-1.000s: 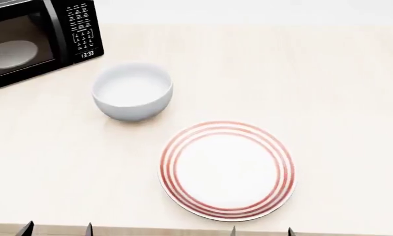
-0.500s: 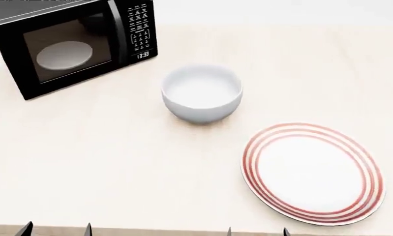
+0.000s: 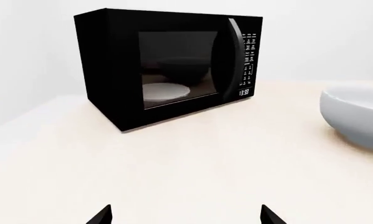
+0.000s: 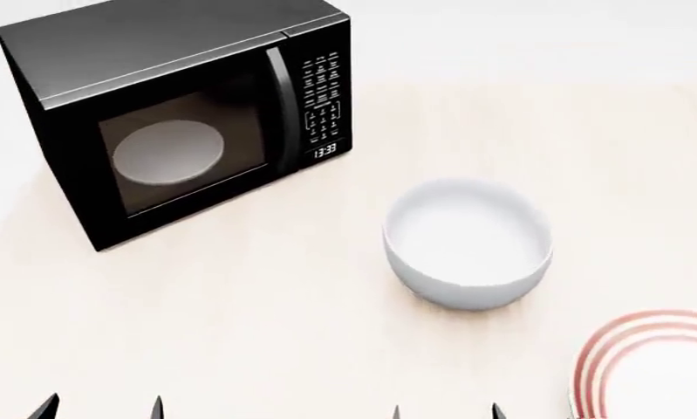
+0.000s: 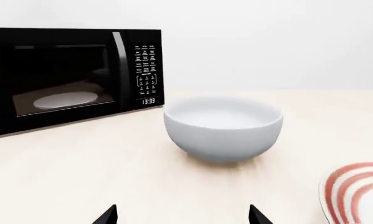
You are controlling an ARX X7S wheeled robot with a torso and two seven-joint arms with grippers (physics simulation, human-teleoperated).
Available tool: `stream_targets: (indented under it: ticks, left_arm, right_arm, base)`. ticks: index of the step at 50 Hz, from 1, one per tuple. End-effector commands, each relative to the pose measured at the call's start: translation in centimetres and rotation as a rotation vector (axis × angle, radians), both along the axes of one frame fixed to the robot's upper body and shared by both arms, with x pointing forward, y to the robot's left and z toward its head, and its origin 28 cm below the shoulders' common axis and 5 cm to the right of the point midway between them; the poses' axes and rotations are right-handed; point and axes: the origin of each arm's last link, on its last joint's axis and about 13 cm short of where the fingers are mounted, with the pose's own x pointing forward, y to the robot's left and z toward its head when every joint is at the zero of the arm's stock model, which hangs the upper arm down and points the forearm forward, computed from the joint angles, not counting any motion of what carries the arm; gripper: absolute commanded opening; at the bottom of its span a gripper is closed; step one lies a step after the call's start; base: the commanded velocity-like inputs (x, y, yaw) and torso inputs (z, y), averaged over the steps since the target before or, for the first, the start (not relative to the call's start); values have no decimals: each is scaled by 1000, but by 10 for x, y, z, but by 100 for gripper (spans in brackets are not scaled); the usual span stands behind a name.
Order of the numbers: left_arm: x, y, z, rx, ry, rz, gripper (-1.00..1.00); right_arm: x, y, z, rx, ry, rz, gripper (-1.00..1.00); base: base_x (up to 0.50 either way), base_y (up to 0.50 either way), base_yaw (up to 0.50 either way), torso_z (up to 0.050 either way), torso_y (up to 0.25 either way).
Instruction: Open the microwave.
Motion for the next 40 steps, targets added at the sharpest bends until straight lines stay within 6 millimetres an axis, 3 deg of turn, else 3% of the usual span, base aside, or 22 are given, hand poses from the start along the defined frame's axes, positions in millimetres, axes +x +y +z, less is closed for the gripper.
stream_targets:
  ticks: [1, 17, 40]
  left_arm:
    - [0, 0, 0, 2, 0, 0, 100]
    - [-1, 0, 1, 4, 1, 2, 100]
    - [0, 0, 1, -1, 3, 5, 100]
  right_arm:
    - [0, 0, 1, 1, -1, 5, 100]
    - [0, 0, 1, 17, 1, 3, 100]
    - [0, 0, 2, 25, -5, 4, 100]
  base:
    - [477, 375, 0, 0, 0]
    - [485, 332, 0, 0, 0]
    - [478, 97, 0, 0, 1]
